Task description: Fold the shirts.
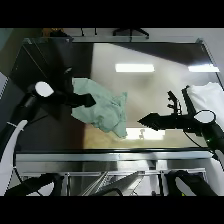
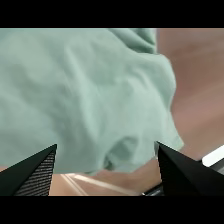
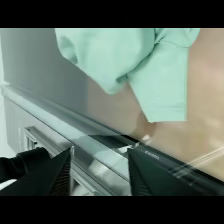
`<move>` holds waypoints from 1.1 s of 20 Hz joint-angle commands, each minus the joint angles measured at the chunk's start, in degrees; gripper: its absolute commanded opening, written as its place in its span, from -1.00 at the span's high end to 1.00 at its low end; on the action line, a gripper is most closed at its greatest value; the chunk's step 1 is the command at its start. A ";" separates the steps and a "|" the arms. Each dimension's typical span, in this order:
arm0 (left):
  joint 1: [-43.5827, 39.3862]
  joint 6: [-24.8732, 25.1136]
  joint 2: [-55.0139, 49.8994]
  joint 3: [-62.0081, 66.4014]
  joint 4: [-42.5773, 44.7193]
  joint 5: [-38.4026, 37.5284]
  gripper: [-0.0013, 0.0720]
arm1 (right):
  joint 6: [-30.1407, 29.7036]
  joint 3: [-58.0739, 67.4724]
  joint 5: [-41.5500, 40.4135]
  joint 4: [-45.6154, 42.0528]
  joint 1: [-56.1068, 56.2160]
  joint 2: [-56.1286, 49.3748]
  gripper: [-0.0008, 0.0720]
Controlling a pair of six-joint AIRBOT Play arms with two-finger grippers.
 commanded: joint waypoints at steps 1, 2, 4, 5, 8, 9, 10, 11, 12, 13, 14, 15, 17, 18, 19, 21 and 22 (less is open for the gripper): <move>11.06 0.57 1.64 -2.54 3.23 -3.21 -0.91 | -2.69 -0.50 -1.05 -1.77 0.22 -5.25 -0.43; 14.01 0.90 1.60 -5.29 2.80 -1.42 -0.90 | -3.32 -1.22 -2.23 -1.70 0.55 -6.93 -0.42; 18.47 3.69 -0.24 -9.42 0.09 3.96 -0.90 | -5.35 -1.55 -5.73 -1.42 2.23 -10.99 -0.26; 19.96 6.03 -2.19 -9.90 -2.95 5.88 -0.90 | -5.92 -1.55 -7.87 -1.36 3.54 -12.55 -0.26; 22.29 15.37 -10.40 -7.58 -16.65 11.26 -0.90 | -6.71 -1.55 -14.36 -1.44 9.20 -17.51 -0.26; 22.27 16.68 -13.99 -4.85 -18.88 12.31 -0.90 | -6.69 -1.53 -16.59 -1.27 10.91 -18.97 -0.26; 21.86 16.83 -17.31 -1.97 -19.58 13.25 -0.90 | -6.71 -1.53 -18.91 -1.31 12.50 -20.22 -0.26; 21.22 16.83 -21.09 1.64 -19.50 13.64 -0.90 | -6.71 -1.53 -20.52 -1.29 13.66 -21.09 -0.26; 20.70 16.76 -24.48 5.07 -19.61 13.57 -0.90 | -6.71 -1.49 -21.94 -1.14 14.73 -21.90 -0.26; 20.13 16.72 -27.87 8.57 -19.69 13.44 -0.90 | -6.71 -1.49 -22.86 -0.83 15.50 -22.58 -0.26; 19.19 16.55 -30.60 11.45 -19.98 13.33 -0.90 | -6.73 -1.49 -23.26 -0.33 15.96 -23.02 -0.26; 18.29 16.50 -32.81 13.70 -20.06 13.33 -0.90 | -7.17 -1.49 -23.47 0.42 16.48 -23.32 -0.26; 16.26 15.32 -37.00 18.29 -19.93 11.96 -0.88 | -7.13 -1.49 -24.22 1.14 17.90 -23.39 -0.26; 15.56 14.47 -38.80 20.15 -19.91 10.99 -0.84 | -7.13 -1.49 -24.83 1.46 18.88 -23.45 -0.26; 14.99 13.66 -40.65 22.14 -19.87 9.68 -0.82 | -7.15 -1.49 -25.77 1.46 19.87 -23.50 -0.26; 14.36 12.37 -43.74 25.38 -19.47 6.73 -0.81 | -7.15 -1.46 -27.06 1.51 20.92 -23.82 -0.26; 14.38 11.91 -44.74 26.49 -19.47 5.51 -0.24 | -7.13 -1.46 -27.12 1.84 20.92 -23.87 -0.20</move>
